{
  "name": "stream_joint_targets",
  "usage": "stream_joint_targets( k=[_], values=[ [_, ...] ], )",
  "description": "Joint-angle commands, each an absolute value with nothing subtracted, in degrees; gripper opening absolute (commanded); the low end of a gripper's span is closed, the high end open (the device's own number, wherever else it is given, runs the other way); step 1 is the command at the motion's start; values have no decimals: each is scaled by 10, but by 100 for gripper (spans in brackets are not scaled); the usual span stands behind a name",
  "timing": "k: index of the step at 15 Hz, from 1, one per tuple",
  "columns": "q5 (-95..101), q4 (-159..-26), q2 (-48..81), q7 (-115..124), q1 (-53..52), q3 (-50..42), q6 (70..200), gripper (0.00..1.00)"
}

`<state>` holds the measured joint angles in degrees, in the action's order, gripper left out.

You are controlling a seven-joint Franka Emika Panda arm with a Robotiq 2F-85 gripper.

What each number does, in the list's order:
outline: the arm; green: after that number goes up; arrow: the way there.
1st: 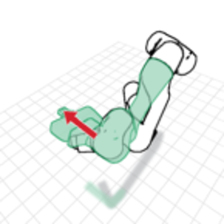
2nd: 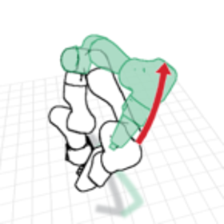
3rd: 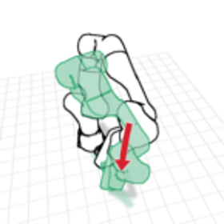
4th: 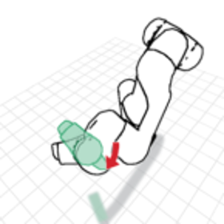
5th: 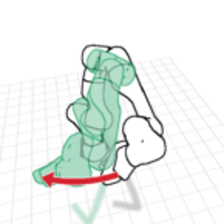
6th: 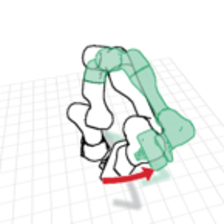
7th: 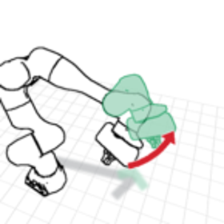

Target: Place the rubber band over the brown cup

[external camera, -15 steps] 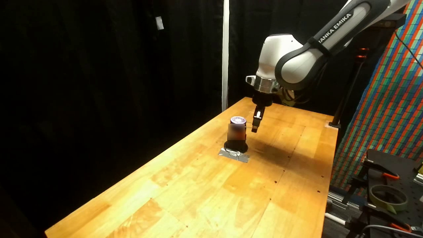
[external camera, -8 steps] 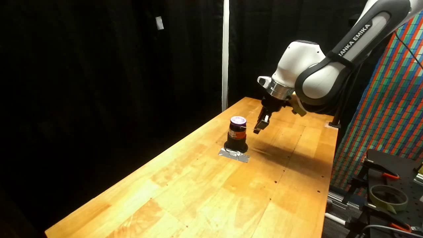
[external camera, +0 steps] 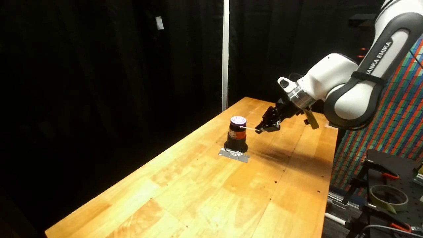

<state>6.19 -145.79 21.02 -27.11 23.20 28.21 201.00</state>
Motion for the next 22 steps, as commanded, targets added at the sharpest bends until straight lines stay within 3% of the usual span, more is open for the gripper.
stream_joint_targets(
  k=[1,4,5,13,14,15,18,19,20,21,22],
  values=[
    [149,-1503,242,-266,314,312,2150,20],
    [219,-1506,278,-272,353,300,2217,21],
    [295,-1498,270,-198,280,202,2243,21],
    [472,-1450,350,-109,207,39,2457,20],
    [471,-1445,357,-102,199,31,2484,20],
    [476,-1433,350,-125,317,147,2427,21],
    [475,-1432,369,-116,302,133,2460,19],
    [478,-1427,364,-122,353,183,2427,21],
    [476,-1430,364,-123,360,187,2417,20],
    [474,-1437,334,-60,263,91,2437,20],
    [475,-1447,312,-43,263,84,2410,20]
  ],
)
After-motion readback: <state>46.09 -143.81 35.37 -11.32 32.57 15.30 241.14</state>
